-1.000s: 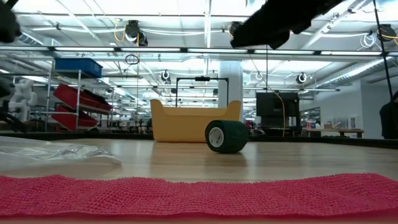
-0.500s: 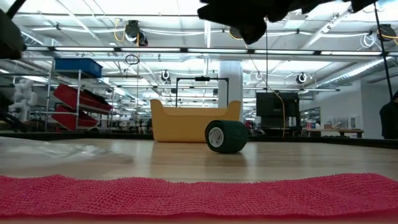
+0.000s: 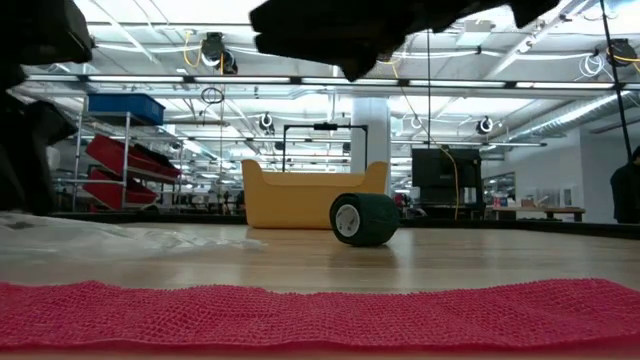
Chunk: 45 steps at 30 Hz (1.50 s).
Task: Roll bandage
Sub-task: Open the transparent zip bag
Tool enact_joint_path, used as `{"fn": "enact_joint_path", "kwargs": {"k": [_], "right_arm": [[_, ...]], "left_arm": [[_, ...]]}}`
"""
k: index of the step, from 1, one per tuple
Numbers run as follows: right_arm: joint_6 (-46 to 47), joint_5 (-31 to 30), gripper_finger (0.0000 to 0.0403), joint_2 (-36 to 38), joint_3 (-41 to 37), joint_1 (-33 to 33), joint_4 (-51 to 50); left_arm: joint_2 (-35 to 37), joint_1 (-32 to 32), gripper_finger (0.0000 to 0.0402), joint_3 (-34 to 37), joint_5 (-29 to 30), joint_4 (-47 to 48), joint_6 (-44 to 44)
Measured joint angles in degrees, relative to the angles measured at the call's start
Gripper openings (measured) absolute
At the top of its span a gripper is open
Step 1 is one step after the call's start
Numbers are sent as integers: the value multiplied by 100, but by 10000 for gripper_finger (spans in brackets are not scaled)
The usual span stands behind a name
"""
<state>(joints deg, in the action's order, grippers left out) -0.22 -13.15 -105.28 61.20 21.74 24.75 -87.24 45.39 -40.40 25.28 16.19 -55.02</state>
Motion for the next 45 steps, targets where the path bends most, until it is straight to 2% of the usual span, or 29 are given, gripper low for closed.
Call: {"fn": "enact_joint_path", "kwargs": {"k": [3,8,14,18,26,32,38,41,45], "right_arm": [[-53,8,139,-107,363,-2,-604],[-97,21,139,-199,666,-2,-1172],[-227,265,139,-204,668,-9,-1185],[-252,282,139,-208,668,-30,-1180],[-349,305,139,-476,670,-39,-968],[-374,297,139,-900,668,-133,-664],[-585,260,139,-1454,745,-334,-54],[-893,165,139,-1771,1110,-383,-372],[-1268,-222,139,-2155,1845,-378,-1465]], "left_arm": [[23,12,164,-138,-302,163,-182],[4,109,164,-144,-715,353,-1064],[-186,463,164,-144,-719,865,-2086],[-411,642,164,-157,-594,857,-2514],[-634,780,164,-167,-367,890,-2492],[-521,854,164,-442,-487,1566,-2404],[-485,914,164,-913,-249,2148,-2366],[-484,907,164,-994,-140,2158,-2288],[-484,884,164,-1012,124,2148,-2243]]}}
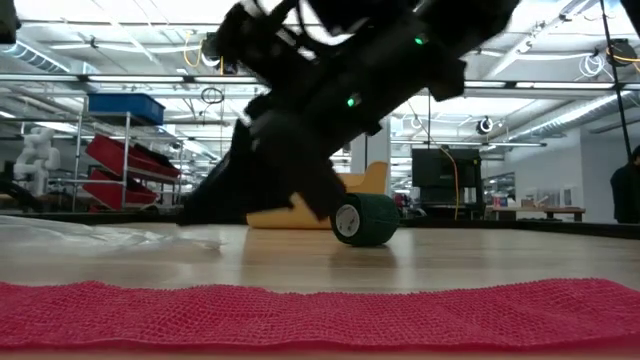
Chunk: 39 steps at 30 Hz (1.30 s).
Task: Roll bandage
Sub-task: Open the transparent zip bag
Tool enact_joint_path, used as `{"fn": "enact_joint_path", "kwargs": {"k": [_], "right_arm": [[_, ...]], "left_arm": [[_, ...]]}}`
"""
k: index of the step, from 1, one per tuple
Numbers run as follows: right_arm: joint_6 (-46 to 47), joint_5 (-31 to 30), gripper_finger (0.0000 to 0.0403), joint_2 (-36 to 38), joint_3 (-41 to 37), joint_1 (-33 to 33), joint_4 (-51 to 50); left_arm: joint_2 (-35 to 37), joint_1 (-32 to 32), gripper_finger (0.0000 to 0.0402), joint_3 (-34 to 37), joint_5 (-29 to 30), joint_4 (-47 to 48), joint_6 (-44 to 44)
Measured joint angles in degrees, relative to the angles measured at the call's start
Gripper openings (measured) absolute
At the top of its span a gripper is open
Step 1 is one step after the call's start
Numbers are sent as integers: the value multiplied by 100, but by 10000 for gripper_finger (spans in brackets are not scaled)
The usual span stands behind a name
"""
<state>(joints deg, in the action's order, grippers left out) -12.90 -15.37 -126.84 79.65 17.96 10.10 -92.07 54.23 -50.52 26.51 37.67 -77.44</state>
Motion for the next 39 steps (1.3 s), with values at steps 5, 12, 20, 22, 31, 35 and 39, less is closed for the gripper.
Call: {"fn": "enact_joint_path", "kwargs": {"k": [5,12,20,22,31,35,39], "right_arm": [[-2,-387,139,-187,730,38,-1366],[-457,-1417,143,-143,917,270,-1957],[-148,-1361,155,-142,917,262,-2524],[-143,-1362,155,-141,917,266,-2659],[339,-1516,155,41,917,311,-3545],[475,-1500,155,222,910,382,-3647],[527,-1510,155,372,914,485,-3636]], "left_arm": [[2,-118,164,-4,520,-42,48],[-16,-372,164,-4,1766,-959,1309],[-261,-1000,176,-9,1488,-2619,3024],[-415,-1113,197,-11,1386,-2910,3316],[-1061,-1302,323,-11,1362,-2963,3383],[-1353,-1352,339,-13,1560,-2951,3284],[-1523,-1448,332,-11,1750,-2923,3177]]}}
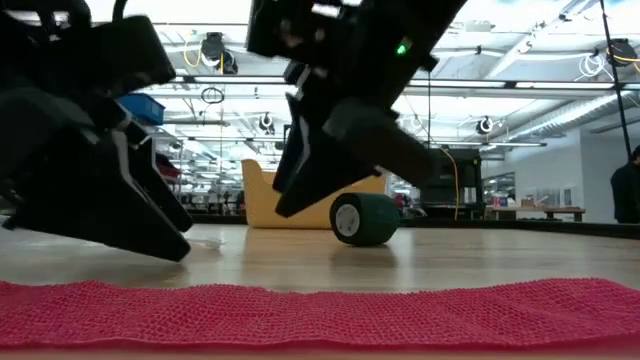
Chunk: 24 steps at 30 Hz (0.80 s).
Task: Roll bandage
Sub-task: Open the transparent zip bag
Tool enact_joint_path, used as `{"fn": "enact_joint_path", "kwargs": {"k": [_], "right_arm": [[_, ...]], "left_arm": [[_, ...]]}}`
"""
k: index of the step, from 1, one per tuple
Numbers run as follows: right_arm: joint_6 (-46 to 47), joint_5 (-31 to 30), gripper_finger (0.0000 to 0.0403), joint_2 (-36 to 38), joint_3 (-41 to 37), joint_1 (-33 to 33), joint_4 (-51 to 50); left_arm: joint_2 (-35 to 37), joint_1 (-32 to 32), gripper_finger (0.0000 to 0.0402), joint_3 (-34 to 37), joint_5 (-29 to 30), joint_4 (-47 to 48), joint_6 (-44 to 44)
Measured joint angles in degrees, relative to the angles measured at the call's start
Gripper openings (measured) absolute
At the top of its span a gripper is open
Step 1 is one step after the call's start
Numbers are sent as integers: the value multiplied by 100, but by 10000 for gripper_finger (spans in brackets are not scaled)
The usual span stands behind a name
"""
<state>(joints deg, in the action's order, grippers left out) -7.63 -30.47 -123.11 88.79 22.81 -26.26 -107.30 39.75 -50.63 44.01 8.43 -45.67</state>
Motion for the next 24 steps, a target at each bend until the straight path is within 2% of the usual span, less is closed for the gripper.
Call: {"fn": "enact_joint_path", "kwargs": {"k": [13,19,24], "right_arm": [[56,-104,155,77,-2,107,-28],[56,-108,155,77,-2,107,-26],[56,-106,155,77,-2,107,-24]], "left_arm": [[-20,-278,263,-13,-51,356,-78],[2,-372,201,-33,-283,879,-376],[2,-419,149,-31,-428,943,-342]]}}
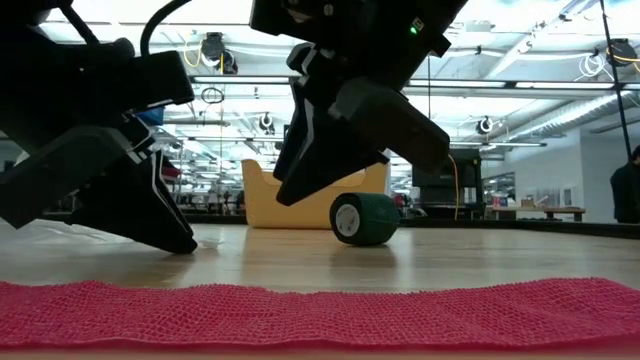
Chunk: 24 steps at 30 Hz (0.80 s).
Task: Roll bandage
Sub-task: Open the transparent zip bag
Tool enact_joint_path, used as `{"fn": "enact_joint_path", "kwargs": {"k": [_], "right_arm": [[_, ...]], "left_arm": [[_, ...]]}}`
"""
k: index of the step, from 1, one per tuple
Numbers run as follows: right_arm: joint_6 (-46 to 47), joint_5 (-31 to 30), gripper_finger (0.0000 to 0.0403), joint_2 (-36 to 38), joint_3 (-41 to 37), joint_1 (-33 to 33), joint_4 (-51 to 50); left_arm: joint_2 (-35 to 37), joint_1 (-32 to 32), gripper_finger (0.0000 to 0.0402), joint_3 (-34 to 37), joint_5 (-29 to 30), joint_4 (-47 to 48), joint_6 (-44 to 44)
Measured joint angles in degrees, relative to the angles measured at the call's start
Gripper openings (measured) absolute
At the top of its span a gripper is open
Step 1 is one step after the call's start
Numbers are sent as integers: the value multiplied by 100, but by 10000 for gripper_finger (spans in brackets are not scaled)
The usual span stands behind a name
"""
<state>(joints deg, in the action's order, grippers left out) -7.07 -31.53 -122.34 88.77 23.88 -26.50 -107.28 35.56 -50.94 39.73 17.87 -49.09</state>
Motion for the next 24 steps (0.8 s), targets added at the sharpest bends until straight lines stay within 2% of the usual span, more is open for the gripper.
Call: {"fn": "enact_joint_path", "kwargs": {"k": [10,19,24], "right_arm": [[0,0,155,0,0,0,2],[0,0,155,0,0,0,12],[0,2,155,0,0,3,85]], "left_arm": [[-15,-8,9,-57,-37,270,489],[-49,395,2,-1102,158,1858,453],[-46,708,1,-1615,490,2200,453]]}}
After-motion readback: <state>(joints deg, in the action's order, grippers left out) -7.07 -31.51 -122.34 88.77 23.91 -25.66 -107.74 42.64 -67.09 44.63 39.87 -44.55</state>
